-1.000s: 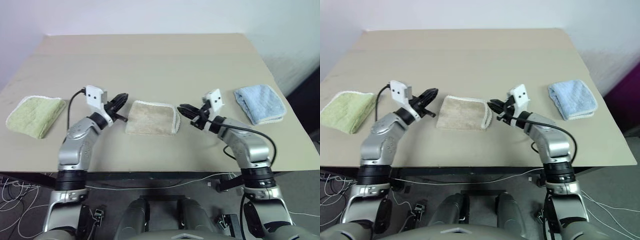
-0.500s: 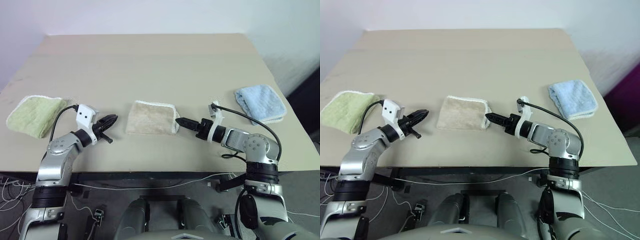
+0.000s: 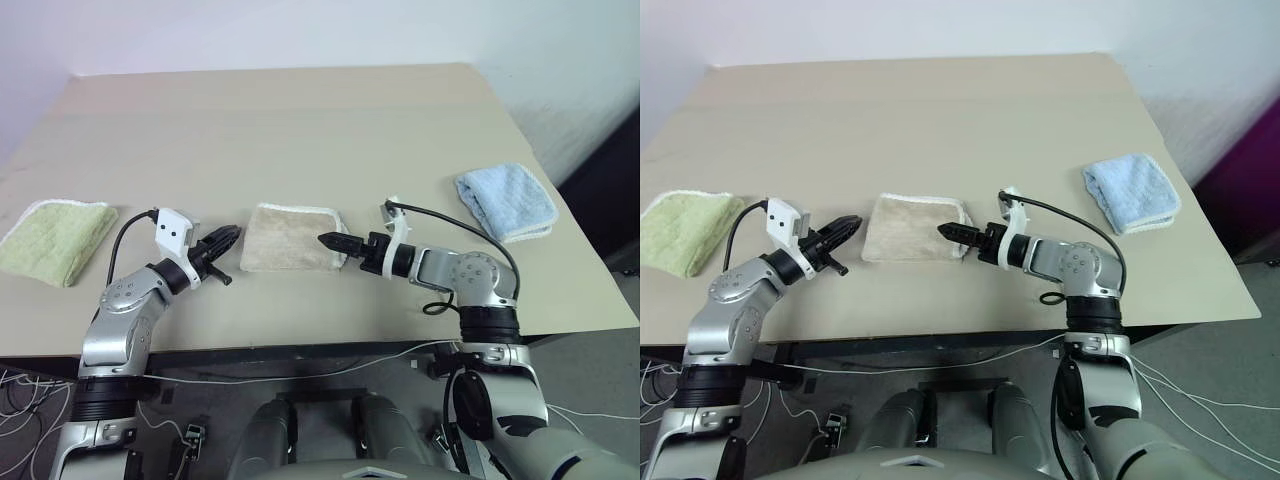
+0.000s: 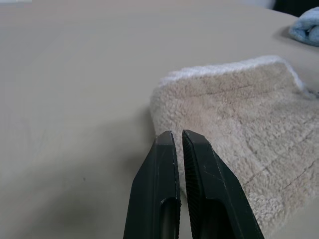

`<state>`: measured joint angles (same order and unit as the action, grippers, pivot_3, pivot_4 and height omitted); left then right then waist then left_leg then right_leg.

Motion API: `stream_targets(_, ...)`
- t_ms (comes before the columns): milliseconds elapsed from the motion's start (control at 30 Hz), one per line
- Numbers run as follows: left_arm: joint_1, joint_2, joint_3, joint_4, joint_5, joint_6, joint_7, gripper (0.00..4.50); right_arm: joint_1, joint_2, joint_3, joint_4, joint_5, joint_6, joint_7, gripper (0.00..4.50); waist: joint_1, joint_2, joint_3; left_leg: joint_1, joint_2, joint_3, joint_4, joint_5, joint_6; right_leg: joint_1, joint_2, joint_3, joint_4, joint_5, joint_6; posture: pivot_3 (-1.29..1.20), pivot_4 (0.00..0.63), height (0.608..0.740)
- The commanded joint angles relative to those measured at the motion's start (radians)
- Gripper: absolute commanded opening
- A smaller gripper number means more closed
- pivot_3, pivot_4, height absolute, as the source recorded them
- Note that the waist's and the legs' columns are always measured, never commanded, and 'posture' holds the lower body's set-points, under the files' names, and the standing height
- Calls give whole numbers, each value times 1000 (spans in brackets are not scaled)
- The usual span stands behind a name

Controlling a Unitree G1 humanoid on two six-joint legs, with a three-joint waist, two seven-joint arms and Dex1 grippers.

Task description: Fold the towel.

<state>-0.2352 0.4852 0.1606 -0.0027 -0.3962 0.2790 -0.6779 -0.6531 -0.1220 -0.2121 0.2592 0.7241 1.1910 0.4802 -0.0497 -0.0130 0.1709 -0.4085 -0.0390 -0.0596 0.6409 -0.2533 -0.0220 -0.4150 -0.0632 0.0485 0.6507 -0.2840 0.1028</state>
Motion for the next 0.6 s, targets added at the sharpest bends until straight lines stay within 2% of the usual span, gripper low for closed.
stream_targets(33,7,-4,19,-40,-14,-11,4,290,-18,49,24,52,0,8,-7,4444,0,0,0,0,0,0,0,0,0,0,0,0,0,0,0,0,150,740)
stream_targets(100,10,-7,19,-44,-15,-11,7,290,-29,61,9,64,8,9,-11,4444,-1,0,0,0,0,0,0,0,0,0,0,0,0,0,0,0,150,740)
stream_targets(200,15,-8,20,-48,-15,-11,8,290,-33,65,-3,67,13,13,-11,3899,0,0,0,0,0,0,-1,0,0,-1,0,0,0,0,0,0,150,740)
stream_targets(533,19,-15,5,-50,-8,-12,7,290,-3,65,-41,25,38,27,-21,401,5,-1,-1,-1,-1,1,0,0,0,-1,-1,0,0,0,0,0,150,740)
stream_targets(567,18,-16,2,-49,-8,-12,6,290,-1,68,-50,16,48,30,-26,92,5,-1,-1,-1,-1,1,0,0,0,-1,-1,0,1,0,0,0,150,740)
stream_targets(600,18,-17,1,-49,-8,-12,6,290,1,70,-59,7,59,32,-30,26,5,-1,-1,-1,-1,1,0,0,0,-1,-1,0,1,0,0,0,150,740)
